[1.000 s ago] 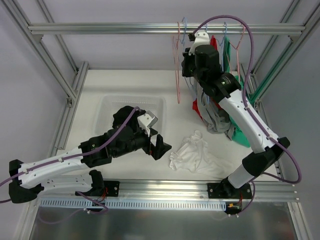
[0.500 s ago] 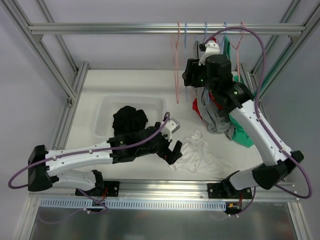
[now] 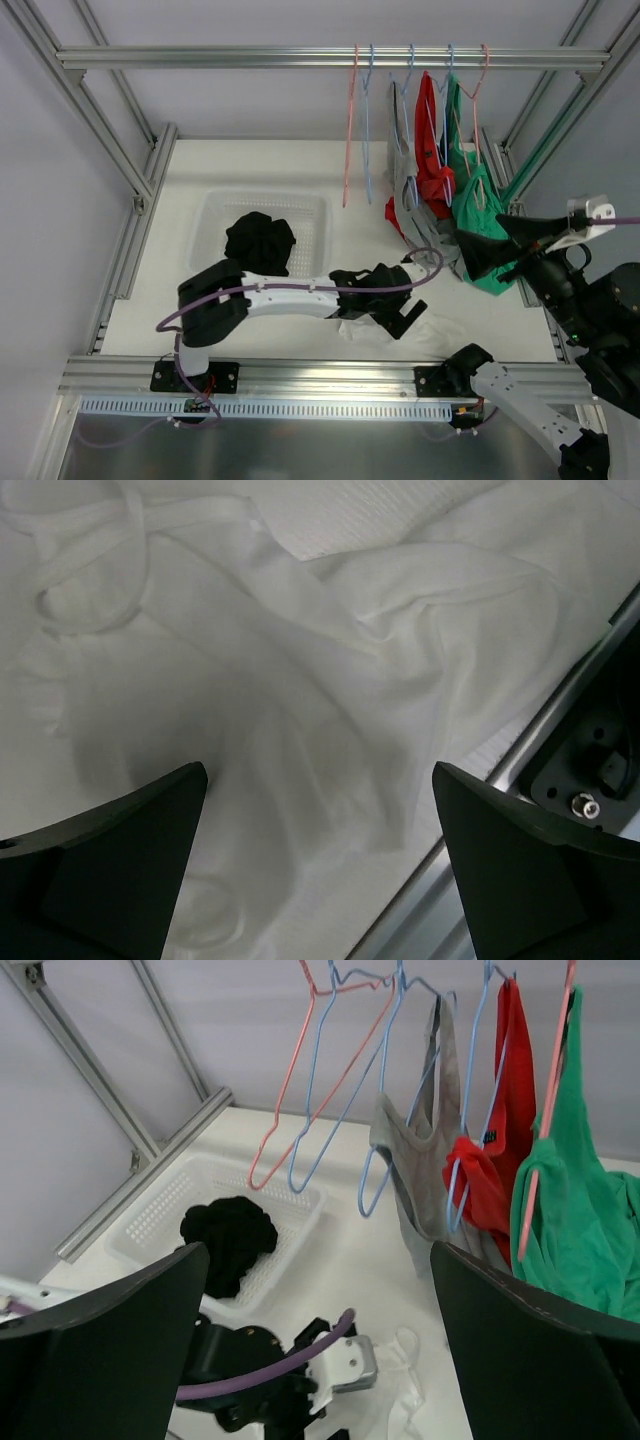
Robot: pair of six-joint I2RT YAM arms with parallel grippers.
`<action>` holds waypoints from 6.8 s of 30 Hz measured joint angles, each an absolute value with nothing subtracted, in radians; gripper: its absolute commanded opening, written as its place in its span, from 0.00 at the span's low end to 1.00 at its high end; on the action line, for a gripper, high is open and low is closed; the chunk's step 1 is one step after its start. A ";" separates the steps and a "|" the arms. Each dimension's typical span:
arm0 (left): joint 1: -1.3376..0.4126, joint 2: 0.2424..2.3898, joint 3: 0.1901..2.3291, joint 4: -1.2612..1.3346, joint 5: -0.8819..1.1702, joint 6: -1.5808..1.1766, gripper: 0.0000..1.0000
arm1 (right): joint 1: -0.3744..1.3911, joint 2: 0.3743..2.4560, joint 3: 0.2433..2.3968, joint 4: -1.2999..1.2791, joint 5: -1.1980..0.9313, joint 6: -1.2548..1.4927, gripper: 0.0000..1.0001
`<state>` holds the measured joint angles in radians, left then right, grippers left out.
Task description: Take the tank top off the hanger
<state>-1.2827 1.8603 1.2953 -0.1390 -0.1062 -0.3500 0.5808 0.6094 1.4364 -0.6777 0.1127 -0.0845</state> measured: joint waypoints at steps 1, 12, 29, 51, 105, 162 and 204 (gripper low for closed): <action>-1.288 1.905 1.325 -0.139 -0.115 -0.350 0.99 | 0.581 0.576 1.417 -0.697 0.105 -0.086 1.00; -1.323 2.054 1.398 -0.152 -0.274 -0.376 0.00 | 0.580 0.384 1.316 -0.828 0.078 -0.088 0.99; -1.134 1.185 1.336 -0.409 -0.763 -0.371 0.00 | 0.580 0.401 1.300 -0.849 0.134 -0.090 1.00; -0.681 1.381 1.074 -0.379 -0.362 -0.400 0.62 | 0.580 0.847 1.482 -0.812 0.147 -0.090 1.00; -0.775 0.782 1.060 -0.514 -0.055 -0.397 0.99 | 0.430 1.351 1.819 -0.642 0.128 -0.052 0.00; -1.118 1.454 1.608 -0.272 -0.171 -0.316 0.00 | 0.448 0.303 1.597 -1.164 -0.268 -0.207 0.00; -1.216 0.955 0.881 -0.198 -0.141 -0.347 0.99 | 0.457 1.354 1.836 -0.691 0.152 -0.159 0.00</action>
<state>-1.2156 0.9554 0.8810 -0.1978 -0.1413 -0.3466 0.4568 1.3537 1.8359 -0.6907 0.1520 -0.1593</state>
